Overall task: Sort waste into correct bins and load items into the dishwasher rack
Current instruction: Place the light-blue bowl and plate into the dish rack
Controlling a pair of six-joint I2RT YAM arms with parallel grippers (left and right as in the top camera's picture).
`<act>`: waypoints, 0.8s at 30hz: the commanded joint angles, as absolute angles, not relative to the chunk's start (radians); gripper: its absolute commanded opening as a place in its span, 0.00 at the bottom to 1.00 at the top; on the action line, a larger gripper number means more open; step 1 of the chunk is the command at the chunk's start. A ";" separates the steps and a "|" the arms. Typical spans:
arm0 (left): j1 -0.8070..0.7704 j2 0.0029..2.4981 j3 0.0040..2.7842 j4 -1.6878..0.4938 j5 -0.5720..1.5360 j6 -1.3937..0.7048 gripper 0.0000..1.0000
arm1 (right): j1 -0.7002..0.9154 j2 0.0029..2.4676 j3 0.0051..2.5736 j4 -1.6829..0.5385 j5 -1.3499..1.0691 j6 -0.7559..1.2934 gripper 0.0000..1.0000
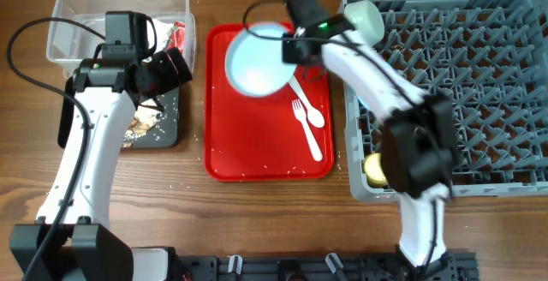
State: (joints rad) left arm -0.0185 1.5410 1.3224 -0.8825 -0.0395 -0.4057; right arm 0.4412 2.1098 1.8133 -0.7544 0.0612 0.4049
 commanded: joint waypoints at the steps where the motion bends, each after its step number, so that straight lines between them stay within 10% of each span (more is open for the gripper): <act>1: -0.013 1.547 1.337 -0.880 -0.039 -0.408 1.00 | 0.421 1.841 1.828 -0.786 0.271 0.363 0.05; 11: -0.013 1.547 1.337 -0.880 -0.039 -0.408 1.00 | 0.355 1.626 1.827 -0.962 1.033 0.136 0.04; 24: -0.013 1.547 1.337 -0.880 -0.039 -0.408 1.00 | 0.177 1.681 1.640 -0.716 1.055 -0.218 0.04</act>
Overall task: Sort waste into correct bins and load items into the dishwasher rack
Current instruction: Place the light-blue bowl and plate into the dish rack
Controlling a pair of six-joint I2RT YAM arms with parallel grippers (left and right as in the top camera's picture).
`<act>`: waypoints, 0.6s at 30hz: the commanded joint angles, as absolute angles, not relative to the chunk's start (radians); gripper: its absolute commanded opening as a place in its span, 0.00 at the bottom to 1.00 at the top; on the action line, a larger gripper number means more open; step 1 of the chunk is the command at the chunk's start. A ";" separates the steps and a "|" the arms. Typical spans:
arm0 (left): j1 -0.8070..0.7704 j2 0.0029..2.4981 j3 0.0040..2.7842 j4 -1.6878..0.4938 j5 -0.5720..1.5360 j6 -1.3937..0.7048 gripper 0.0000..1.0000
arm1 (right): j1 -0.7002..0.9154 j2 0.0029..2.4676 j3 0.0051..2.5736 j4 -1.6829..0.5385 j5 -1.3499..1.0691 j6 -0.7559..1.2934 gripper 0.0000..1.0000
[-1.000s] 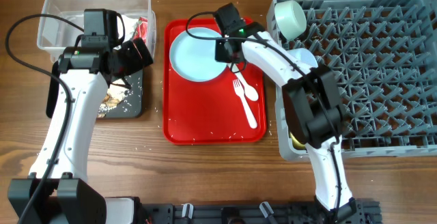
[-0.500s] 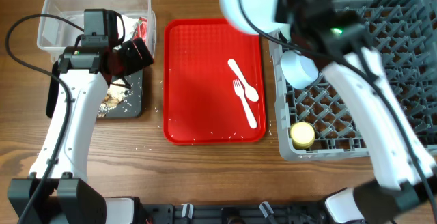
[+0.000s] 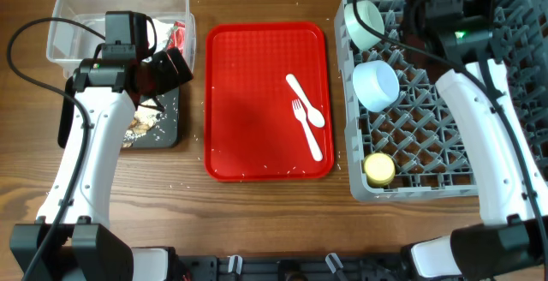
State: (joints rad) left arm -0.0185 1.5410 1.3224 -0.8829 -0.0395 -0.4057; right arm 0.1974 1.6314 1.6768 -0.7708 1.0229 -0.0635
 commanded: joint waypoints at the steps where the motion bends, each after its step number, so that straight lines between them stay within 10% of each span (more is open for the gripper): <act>1: -0.013 1.547 1.337 -0.880 -0.039 -0.408 1.00 | 0.171 1.699 1.631 -0.685 1.054 -0.246 0.04; 15: -0.013 1.547 1.337 -0.880 -0.039 -0.408 1.00 | 0.164 1.971 1.626 -0.532 1.028 -0.418 0.04; 16: -0.013 1.547 1.337 -0.880 -0.039 -0.408 1.00 | 0.165 1.983 1.626 -0.533 1.006 -0.417 0.08; 18: -0.013 1.547 1.337 -0.880 -0.039 -0.408 1.00 | 0.165 1.986 1.626 -0.535 0.946 -0.413 0.56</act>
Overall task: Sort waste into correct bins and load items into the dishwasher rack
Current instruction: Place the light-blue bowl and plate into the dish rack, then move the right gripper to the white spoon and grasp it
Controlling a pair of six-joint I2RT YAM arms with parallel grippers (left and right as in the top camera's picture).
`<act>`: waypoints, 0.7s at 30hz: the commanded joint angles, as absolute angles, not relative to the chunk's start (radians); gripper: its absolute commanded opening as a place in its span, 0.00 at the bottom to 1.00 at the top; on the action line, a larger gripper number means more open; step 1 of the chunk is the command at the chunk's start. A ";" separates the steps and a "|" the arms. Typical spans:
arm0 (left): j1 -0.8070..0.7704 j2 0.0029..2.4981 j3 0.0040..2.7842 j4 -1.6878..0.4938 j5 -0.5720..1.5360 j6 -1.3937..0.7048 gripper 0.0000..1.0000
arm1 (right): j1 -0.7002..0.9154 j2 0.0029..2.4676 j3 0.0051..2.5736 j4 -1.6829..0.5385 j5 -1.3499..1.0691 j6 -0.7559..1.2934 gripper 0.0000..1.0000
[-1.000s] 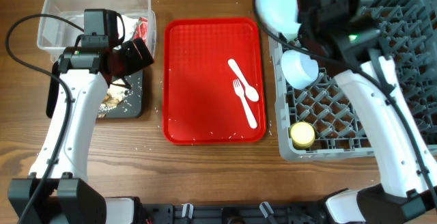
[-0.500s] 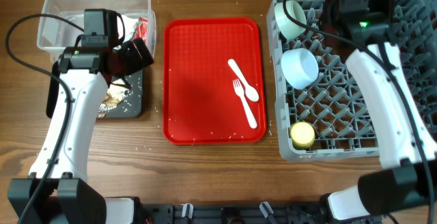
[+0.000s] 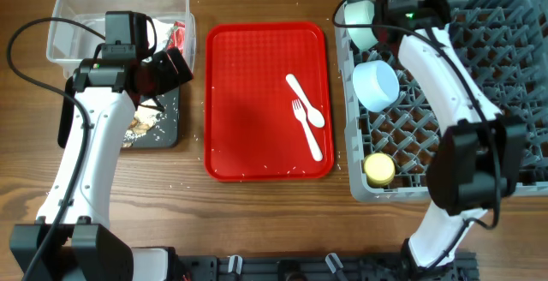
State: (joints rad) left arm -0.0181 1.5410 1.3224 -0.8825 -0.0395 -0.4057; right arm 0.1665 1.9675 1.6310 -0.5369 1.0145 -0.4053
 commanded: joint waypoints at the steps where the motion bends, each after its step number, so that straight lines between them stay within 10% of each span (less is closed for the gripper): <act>1: -0.013 1.547 1.337 -0.880 -0.039 -0.408 1.00 | 0.165 1.985 1.626 -0.535 0.923 -0.399 0.67; 8: -0.013 1.547 1.337 -0.880 -0.039 -0.408 1.00 | 0.165 1.868 1.627 -0.603 0.796 -0.302 1.00; 21: -0.013 1.547 1.337 -0.880 -0.039 -0.408 1.00 | 0.181 1.602 1.629 -0.790 -0.550 0.035 0.88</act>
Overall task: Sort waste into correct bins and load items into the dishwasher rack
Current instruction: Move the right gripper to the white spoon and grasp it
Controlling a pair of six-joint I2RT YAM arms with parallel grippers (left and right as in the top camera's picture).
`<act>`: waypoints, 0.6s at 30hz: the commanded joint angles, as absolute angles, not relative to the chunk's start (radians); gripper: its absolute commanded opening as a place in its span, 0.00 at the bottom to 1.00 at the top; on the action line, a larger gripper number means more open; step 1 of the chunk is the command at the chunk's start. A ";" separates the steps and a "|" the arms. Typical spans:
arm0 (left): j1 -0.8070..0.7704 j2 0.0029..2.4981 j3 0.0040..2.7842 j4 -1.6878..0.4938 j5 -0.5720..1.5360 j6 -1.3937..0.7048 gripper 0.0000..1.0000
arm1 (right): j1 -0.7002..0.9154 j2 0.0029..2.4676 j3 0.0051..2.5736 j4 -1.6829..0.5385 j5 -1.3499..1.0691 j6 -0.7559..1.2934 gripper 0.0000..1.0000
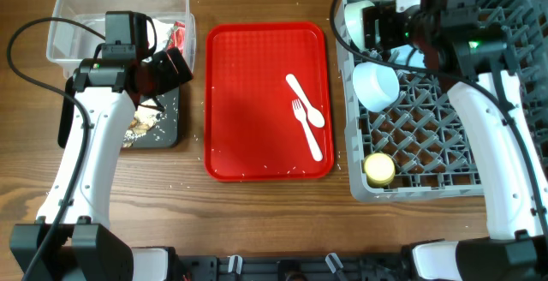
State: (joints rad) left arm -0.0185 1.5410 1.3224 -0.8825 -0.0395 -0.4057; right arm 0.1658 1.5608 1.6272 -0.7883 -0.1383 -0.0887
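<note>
A red tray (257,135) holds a white fork (306,127) and a white spoon (305,99) lying crossed. In the grey dishwasher rack (514,84) a pale blue bowl (377,86) sits on edge near the left wall. A pale cup (356,22) stands in the rack's back left corner and a yellow-lidded item (379,169) lies at the front left. My right gripper (375,31) hangs over the rack between cup and bowl, its fingers apart and holding nothing. My left gripper (174,65) hovers at the seam of the two bins, and its jaws are too dark to read.
A clear plastic bin (77,11) at the back left holds a red wrapper (178,34). In front of it a black bin (163,131) contains crumbs and scraps. Small crumbs dot the wooden table around the tray.
My right gripper has shifted a little forward and right over the rack, from beside the cup to between cup and bowl. The left arm, the bowl and the cutlery have not moved.
My right gripper was first at the pale blue bowl on the red tray. Then the bowl stood in the rack and the tray held only fork and spoon, with the gripper above the rack's back. It has stayed over the rack's back left since. The left arm stayed still.
</note>
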 commanded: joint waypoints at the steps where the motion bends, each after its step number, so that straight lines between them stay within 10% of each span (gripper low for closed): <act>1: -0.013 1.547 1.337 -0.880 -0.039 -0.408 1.00 | 0.193 1.620 1.629 -0.794 -0.538 0.037 0.87; 18: -0.013 1.547 1.337 -0.880 -0.039 -0.408 1.00 | 0.437 2.059 1.628 -0.971 -0.063 0.243 0.61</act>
State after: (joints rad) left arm -0.0185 1.5410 1.3224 -0.8825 -0.0395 -0.4057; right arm 0.4381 2.0052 1.6272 -0.9554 -0.1757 0.2058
